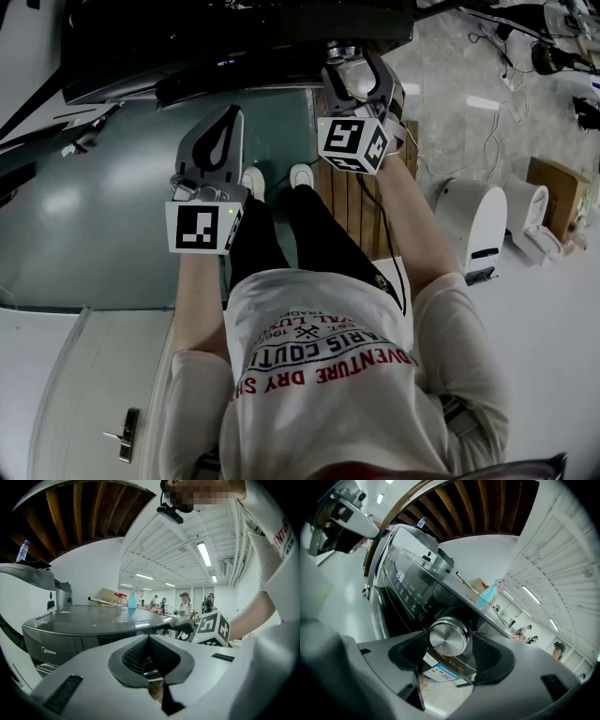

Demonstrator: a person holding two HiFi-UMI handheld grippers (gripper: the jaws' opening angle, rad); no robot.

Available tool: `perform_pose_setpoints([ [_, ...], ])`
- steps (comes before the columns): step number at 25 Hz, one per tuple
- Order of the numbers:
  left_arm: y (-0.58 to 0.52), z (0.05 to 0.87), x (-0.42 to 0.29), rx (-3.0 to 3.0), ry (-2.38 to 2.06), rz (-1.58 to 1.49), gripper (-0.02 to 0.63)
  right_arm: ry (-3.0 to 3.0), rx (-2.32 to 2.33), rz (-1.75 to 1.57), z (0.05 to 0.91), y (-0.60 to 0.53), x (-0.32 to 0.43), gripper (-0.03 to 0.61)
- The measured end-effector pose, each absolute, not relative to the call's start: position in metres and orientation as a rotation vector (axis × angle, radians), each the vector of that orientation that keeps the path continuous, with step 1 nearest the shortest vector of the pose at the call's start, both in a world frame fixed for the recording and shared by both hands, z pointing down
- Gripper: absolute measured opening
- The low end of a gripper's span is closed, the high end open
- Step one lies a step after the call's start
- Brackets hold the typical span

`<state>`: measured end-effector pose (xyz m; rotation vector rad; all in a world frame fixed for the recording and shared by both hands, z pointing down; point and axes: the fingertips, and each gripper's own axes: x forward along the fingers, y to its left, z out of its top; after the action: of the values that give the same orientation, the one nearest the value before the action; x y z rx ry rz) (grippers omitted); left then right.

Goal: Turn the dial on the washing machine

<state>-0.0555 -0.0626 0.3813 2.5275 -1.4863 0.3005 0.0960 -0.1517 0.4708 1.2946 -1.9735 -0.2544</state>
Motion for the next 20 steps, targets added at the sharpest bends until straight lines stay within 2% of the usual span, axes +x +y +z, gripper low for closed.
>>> perform_pose_setpoints([
  [3, -0.063, 0.380, -0.056, 2.515, -1.488, 0.301, 0.015, -1.959, 1.295, -0.228, 0.471, -0.150, 0.097, 0.279],
  [11, -0.064, 0.383, -0.064, 2.522, -1.502, 0.292, 0.015, -2.000, 1.327, -0.107, 0.475, -0.153, 0.094, 0.270],
  [20, -0.060, 0.383, -0.065, 2.493, -1.495, 0.292, 0.015, -2.190, 1.429, 0.337, 0.473, -0.155, 0.104, 0.270],
])
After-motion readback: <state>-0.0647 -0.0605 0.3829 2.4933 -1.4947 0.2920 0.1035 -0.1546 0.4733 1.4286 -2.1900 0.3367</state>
